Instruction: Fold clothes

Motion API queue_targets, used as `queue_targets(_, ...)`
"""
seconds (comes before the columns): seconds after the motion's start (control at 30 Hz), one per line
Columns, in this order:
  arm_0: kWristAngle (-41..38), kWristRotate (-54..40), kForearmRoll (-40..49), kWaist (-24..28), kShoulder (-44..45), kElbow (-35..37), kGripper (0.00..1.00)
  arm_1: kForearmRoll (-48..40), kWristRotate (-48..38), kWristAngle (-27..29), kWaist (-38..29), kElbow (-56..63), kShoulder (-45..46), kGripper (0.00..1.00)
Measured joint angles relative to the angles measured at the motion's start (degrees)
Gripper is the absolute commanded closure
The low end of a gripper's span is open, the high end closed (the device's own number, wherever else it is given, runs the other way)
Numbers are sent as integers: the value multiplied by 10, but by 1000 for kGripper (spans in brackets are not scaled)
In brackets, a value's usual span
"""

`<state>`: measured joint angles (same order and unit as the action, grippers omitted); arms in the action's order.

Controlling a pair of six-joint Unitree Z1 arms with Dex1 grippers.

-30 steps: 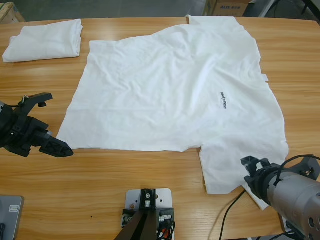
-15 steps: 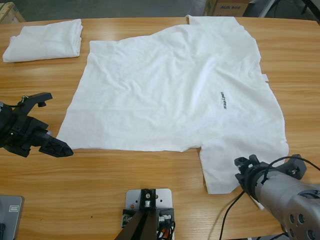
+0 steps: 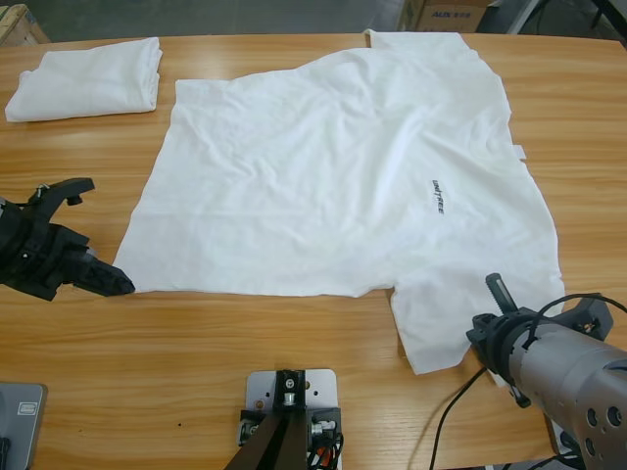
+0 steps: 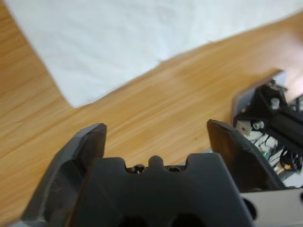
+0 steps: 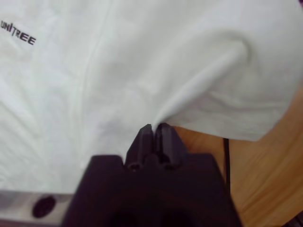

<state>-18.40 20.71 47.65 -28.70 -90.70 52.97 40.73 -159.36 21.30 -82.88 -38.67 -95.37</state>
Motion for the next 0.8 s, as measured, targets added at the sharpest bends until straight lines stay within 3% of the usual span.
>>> queue_targets(0.13,-14,112,-40,21,-4,-38,64,-10,0,0,1,14,0,1000)
queue_targets(0.37,-52,270,-222,112,34,-190,59,-22,0,0,1,29,2,1000)
queue_targets(0.67,-52,395,-415,125,46,-301,90,-30,0,0,1,38,4,1000)
queue_targets(0.7,-51,403,-428,125,47,-307,108,-31,0,0,1,40,4,1000)
queue_targets(0.73,-49,412,-443,125,47,-312,193,-31,0,0,1,41,4,1000)
queue_targets(0.8,-49,424,-464,125,47,-321,442,-32,0,0,1,45,5,1000)
